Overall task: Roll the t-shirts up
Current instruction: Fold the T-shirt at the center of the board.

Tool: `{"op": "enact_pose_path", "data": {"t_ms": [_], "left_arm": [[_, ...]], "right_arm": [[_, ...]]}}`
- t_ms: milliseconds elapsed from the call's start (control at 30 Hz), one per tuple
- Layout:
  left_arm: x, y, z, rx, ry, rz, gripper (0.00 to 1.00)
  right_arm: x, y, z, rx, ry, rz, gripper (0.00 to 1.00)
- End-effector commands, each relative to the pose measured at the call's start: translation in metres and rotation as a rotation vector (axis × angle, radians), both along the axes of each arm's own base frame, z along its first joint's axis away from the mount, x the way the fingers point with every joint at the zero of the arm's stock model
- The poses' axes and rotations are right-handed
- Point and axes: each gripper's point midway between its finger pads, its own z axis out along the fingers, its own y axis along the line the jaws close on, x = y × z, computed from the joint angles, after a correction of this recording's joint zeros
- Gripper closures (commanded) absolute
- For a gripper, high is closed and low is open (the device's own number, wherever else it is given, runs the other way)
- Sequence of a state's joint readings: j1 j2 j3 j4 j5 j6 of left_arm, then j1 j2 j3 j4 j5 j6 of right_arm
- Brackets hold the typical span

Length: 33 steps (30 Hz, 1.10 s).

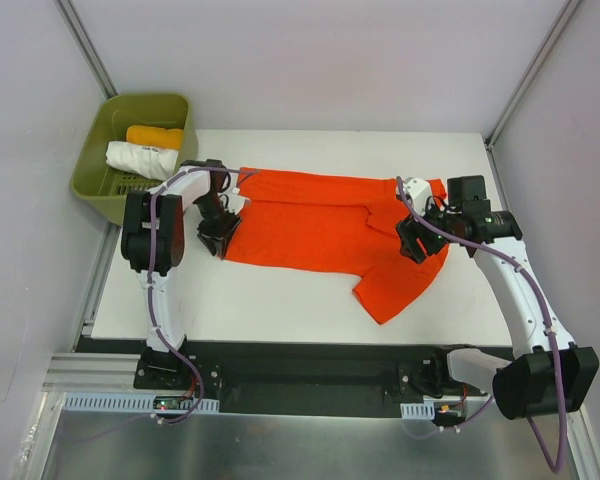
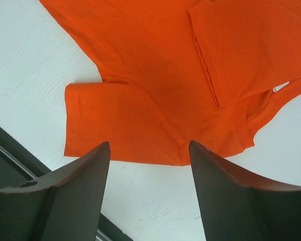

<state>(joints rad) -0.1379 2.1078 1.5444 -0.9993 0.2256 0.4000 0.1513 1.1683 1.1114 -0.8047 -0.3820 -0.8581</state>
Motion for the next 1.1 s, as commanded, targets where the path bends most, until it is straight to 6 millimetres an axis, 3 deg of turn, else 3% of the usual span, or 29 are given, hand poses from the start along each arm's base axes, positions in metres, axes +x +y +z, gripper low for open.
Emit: {"op": "enact_pose_path", "data": {"t_ms": [0,133,200,300,367,400,467,500,667,800,1067], "left_arm": [[-0.012,0.0,-0.015,0.009,0.048,0.013,0.69],[-0.015,0.0,-0.021,0.008,0.051,0.02,0.83],[-0.018,-0.003,-0.023,-0.003,0.061,0.029,0.99],[-0.02,-0.005,-0.023,-0.019,0.062,0.034,1.0],[-0.02,-0.006,-0.022,-0.022,0.065,0.036,1.0],[-0.02,-0.006,-0.022,-0.022,0.063,0.038,1.0],[-0.02,-0.005,-0.023,-0.017,0.064,0.037,1.0],[-0.02,-0.005,-0.023,-0.019,0.064,0.036,1.0],[-0.021,-0.007,-0.021,-0.024,0.066,0.053,1.0],[-0.027,-0.008,-0.02,-0.025,0.076,0.063,1.0],[-0.037,-0.009,-0.02,-0.031,0.101,0.077,1.0]], "right_arm": [[-0.003,0.003,0.007,0.013,-0.027,0.021,0.32],[-0.005,0.003,0.006,0.012,-0.028,0.031,0.32],[-0.011,0.007,0.001,0.003,-0.022,0.067,0.33],[-0.035,0.018,-0.016,-0.035,-0.011,0.234,0.35],[-0.058,0.03,-0.026,-0.093,-0.048,0.452,0.37],[-0.071,0.029,-0.047,-0.127,-0.028,0.52,0.37],[-0.084,0.041,-0.059,-0.177,-0.097,0.696,0.37],[-0.095,0.04,-0.075,-0.204,-0.086,0.75,0.37],[-0.125,0.051,-0.109,-0.248,-0.072,1.012,0.4],[-0.133,0.048,-0.127,-0.284,-0.068,1.146,0.46],[-0.133,0.057,-0.147,-0.3,-0.015,1.211,0.53]]}}
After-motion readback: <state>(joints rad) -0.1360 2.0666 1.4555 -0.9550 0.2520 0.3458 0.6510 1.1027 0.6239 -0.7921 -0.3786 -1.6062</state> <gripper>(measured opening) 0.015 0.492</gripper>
